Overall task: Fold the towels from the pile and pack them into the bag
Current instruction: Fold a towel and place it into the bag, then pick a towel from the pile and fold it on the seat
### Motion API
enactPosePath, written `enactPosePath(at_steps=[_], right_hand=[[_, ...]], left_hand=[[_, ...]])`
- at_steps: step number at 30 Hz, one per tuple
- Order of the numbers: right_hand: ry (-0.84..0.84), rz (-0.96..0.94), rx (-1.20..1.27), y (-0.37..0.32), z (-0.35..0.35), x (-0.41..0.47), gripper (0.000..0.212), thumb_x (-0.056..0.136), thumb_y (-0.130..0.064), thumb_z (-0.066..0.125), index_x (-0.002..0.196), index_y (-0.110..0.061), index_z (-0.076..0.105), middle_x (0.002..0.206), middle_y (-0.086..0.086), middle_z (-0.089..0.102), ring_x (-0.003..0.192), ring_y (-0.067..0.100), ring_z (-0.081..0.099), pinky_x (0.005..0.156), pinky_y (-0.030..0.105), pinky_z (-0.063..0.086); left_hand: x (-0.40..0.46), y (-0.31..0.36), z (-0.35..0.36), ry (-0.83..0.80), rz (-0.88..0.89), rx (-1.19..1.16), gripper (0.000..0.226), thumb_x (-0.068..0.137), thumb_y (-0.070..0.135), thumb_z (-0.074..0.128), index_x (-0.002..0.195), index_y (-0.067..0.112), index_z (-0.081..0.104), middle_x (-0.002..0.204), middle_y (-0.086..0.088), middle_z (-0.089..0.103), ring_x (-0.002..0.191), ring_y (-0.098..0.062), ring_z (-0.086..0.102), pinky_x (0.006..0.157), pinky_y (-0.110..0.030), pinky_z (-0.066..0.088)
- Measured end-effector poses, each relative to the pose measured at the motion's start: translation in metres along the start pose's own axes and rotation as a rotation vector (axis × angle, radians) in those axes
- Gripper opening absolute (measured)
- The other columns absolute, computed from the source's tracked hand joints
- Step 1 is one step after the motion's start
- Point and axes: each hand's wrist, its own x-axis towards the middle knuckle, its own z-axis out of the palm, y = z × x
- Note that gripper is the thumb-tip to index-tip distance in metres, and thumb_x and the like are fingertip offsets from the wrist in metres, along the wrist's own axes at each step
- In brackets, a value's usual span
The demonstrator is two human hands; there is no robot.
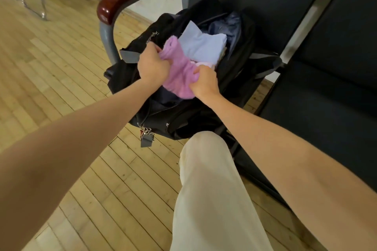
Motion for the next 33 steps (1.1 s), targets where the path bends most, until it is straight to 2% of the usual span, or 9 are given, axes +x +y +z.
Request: enactPosePath(at_steps=[2,4,7,11,16,18,21,27,33], right_hand=[[-0.034,0.025,0.018,0.014,0.001,0.001,0.031,0.081,-0.007,0.061,0.112,-0.003,0.059,0.114,0.017,0.061,0.106,0.033,0.059,0.081,0.030,0.048],[-0.063,0.062,0.000,0.021,0.000,0.006,0.034,0.079,-0.008,0.066,0.112,-0.001,0.060,0.115,0.018,0.061,0.107,0.031,0.058,0.081,0.028,0.046],[-0.130,0.116,-0.035,0.016,0.001,0.017,0.040,0.078,-0.011,0.070,0.115,0.000,0.059,0.117,0.016,0.060,0.109,0.029,0.058,0.085,0.027,0.048],[-0.256,0.163,0.007,-0.006,0.009,0.025,0.020,0.078,-0.006,0.069,0.094,-0.002,0.058,0.103,0.017,0.062,0.087,0.028,0.065,0.060,0.026,0.055],[-0.193,0.044,-0.152,0.005,0.026,0.008,0.031,0.088,-0.012,0.059,0.117,-0.002,0.055,0.122,0.016,0.057,0.112,0.032,0.055,0.084,0.032,0.045],[-0.247,0.012,-0.191,0.012,0.029,0.003,0.022,0.094,-0.020,0.052,0.103,-0.003,0.061,0.113,0.017,0.061,0.105,0.033,0.057,0.076,0.030,0.042],[-0.343,-0.072,-0.273,0.019,0.019,-0.002,0.035,0.099,-0.028,0.039,0.070,-0.011,0.049,0.102,0.022,0.059,0.096,0.033,0.053,0.073,0.030,0.034],[-0.124,-0.262,-0.443,0.037,-0.048,-0.037,0.040,0.101,-0.030,0.037,0.117,-0.005,0.064,0.126,0.020,0.046,0.118,0.036,0.041,0.096,0.041,0.037],[-0.088,-0.015,-0.547,0.109,-0.143,-0.101,0.037,0.099,-0.029,0.044,0.124,-0.003,0.053,0.130,0.021,0.041,0.124,0.039,0.037,0.099,0.044,0.037]], left_hand=[[-0.001,-0.012,0.006,-0.029,-0.007,0.118,0.019,0.081,0.012,0.053,0.099,0.015,0.049,0.093,-0.005,0.060,0.095,-0.028,0.056,0.094,-0.039,0.040],[0.002,-0.025,0.010,-0.027,0.002,0.300,0.019,0.081,0.008,0.049,0.099,0.012,0.051,0.089,-0.008,0.063,0.097,-0.030,0.058,0.115,-0.047,0.015],[0.009,-0.041,0.014,-0.009,0.050,0.574,0.014,0.082,0.002,0.043,0.092,0.009,0.050,0.065,-0.002,0.051,0.088,-0.034,0.062,0.117,-0.052,-0.003],[0.019,-0.051,0.010,-0.027,0.154,0.747,0.008,0.083,0.002,0.043,0.080,0.009,0.044,0.058,-0.001,0.044,0.078,-0.036,0.061,0.117,-0.054,-0.003],[0.019,-0.060,0.010,-0.156,0.154,0.941,0.013,0.083,0.010,0.056,0.072,0.011,0.049,0.060,-0.001,0.048,0.087,-0.029,0.062,0.118,-0.051,-0.005],[0.017,-0.056,0.012,-0.223,0.124,0.955,0.009,0.081,0.012,0.058,0.077,0.011,0.050,0.066,-0.002,0.047,0.094,-0.029,0.060,0.118,-0.052,-0.004],[0.018,-0.047,0.011,-0.266,0.088,0.936,0.021,0.082,0.016,0.058,0.101,0.007,0.052,0.093,-0.010,0.058,0.106,-0.033,0.057,0.118,-0.055,0.001],[-0.019,-0.007,0.010,-0.235,0.186,0.773,0.034,0.090,0.018,0.051,0.120,0.003,0.050,0.124,-0.020,0.049,0.120,-0.039,0.046,0.115,-0.058,0.011],[-0.088,0.075,0.044,-0.372,0.325,0.656,0.045,0.093,0.031,0.050,0.130,0.006,0.047,0.132,-0.018,0.048,0.124,-0.038,0.044,0.108,-0.051,0.024]])
